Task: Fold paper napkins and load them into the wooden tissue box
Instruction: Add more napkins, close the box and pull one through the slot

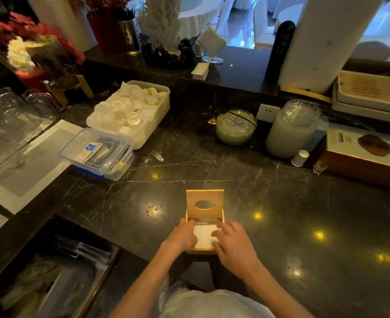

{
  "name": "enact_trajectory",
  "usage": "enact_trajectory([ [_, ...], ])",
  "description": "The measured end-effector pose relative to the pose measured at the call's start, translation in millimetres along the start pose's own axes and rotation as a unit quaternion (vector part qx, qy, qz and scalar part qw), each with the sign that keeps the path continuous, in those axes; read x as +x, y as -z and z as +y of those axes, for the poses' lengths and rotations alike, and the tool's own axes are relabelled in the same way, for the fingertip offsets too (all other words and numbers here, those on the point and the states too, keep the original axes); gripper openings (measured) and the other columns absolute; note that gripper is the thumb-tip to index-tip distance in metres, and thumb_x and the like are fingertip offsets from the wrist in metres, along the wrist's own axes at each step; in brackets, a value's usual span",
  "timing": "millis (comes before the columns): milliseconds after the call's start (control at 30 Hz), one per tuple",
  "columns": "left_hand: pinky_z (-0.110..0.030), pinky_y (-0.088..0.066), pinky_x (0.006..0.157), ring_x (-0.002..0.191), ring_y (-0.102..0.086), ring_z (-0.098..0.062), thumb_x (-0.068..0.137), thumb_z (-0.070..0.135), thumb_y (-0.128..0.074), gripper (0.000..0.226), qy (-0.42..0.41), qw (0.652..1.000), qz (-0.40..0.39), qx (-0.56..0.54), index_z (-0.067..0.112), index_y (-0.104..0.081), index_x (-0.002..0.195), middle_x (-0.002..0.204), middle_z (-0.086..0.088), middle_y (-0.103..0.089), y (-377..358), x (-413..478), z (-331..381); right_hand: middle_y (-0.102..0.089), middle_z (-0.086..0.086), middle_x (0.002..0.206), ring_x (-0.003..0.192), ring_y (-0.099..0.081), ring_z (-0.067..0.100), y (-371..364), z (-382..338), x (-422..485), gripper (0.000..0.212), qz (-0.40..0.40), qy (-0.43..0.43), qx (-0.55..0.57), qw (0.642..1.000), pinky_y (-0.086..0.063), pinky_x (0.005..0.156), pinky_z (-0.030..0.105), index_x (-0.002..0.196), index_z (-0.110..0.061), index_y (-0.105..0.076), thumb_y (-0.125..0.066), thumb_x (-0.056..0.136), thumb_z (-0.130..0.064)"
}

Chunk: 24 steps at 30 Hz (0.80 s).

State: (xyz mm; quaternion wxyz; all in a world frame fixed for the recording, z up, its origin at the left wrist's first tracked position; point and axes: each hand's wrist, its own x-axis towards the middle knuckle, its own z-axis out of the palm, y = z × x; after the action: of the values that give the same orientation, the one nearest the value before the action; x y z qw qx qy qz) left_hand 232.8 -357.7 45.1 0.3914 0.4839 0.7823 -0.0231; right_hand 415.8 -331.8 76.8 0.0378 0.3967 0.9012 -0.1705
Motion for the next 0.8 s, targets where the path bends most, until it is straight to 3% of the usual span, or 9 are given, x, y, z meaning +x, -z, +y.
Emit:
enact_trajectory([
  [67,-0.043,-0.058,0.088,0.114,-0.054,-0.033,0.091,0.016,-0.050,0.039,0.011,0.999,-0.037,-0.008,0.017,-0.047,0.129,0.132,-0.010,-0.045,6.9,1.8,0.7,-0.036,0.006,0.152,0.139,-0.029,0.026,6.7,3.7,9.8,0.041,0.006,-0.068,0.014,0.998,-0.027,0.114,0.039,0.131,-0.027,-0.055,-0.041,0.097,-0.045],
  [133,-0.043,-0.063,0.080,0.108,-0.058,-0.032,0.091,0.015,-0.051,0.042,0.030,0.996,-0.085,-0.019,0.016,-0.045,0.132,0.130,-0.010,-0.048,14.0,2.9,3.0,-0.027,0.012,0.157,0.142,-0.027,0.032,10.8,6.4,26.1,0.047,-0.062,-0.119,0.012,0.991,-0.032,0.111,0.046,0.133,-0.027,-0.053,-0.043,0.095,-0.052],
  [233,-0.040,-0.062,0.082,0.103,-0.064,-0.029,0.093,0.014,-0.049,0.044,0.048,0.992,-0.116,0.004,0.014,-0.044,0.137,0.130,-0.011,-0.052,23.1,6.5,6.4,-0.061,0.003,0.128,0.114,-0.058,0.022,13.3,7.5,56.3,0.056,-0.134,-0.121,0.050,0.982,-0.049,0.091,0.038,0.120,-0.027,-0.064,-0.045,0.087,-0.068],
  [333,-0.039,-0.061,0.085,0.102,-0.066,-0.028,0.092,0.011,-0.048,0.048,0.057,0.991,-0.123,0.022,0.014,-0.043,0.139,0.131,-0.013,-0.054,26.4,8.4,7.5,-0.069,-0.001,0.106,0.095,-0.063,0.019,9.0,8.0,73.2,0.064,-0.157,-0.125,0.026,0.979,-0.047,0.074,0.033,0.107,-0.023,-0.070,-0.045,0.081,-0.076],
  [533,-0.030,-0.061,0.080,0.099,-0.061,-0.023,0.091,0.007,-0.050,0.048,0.046,0.993,-0.107,-0.003,0.013,-0.046,0.138,0.132,-0.010,-0.053,24.4,9.5,6.3,-0.070,0.002,0.103,0.092,-0.064,0.021,-8.2,12.3,74.6,0.071,-0.182,-0.134,-0.007,0.974,-0.050,0.077,0.034,0.106,-0.018,-0.066,-0.048,0.076,-0.079],
  [800,-0.034,-0.055,0.091,0.105,-0.059,-0.022,0.089,0.010,-0.050,0.035,0.027,0.996,-0.082,-0.004,0.013,-0.054,0.124,0.117,-0.008,-0.058,19.7,7.4,6.0,-0.070,0.002,0.094,0.086,-0.064,0.019,-12.8,9.0,71.8,0.070,-0.139,-0.141,-0.003,0.980,-0.054,0.079,0.034,0.096,-0.017,-0.067,-0.045,0.077,-0.081],
])
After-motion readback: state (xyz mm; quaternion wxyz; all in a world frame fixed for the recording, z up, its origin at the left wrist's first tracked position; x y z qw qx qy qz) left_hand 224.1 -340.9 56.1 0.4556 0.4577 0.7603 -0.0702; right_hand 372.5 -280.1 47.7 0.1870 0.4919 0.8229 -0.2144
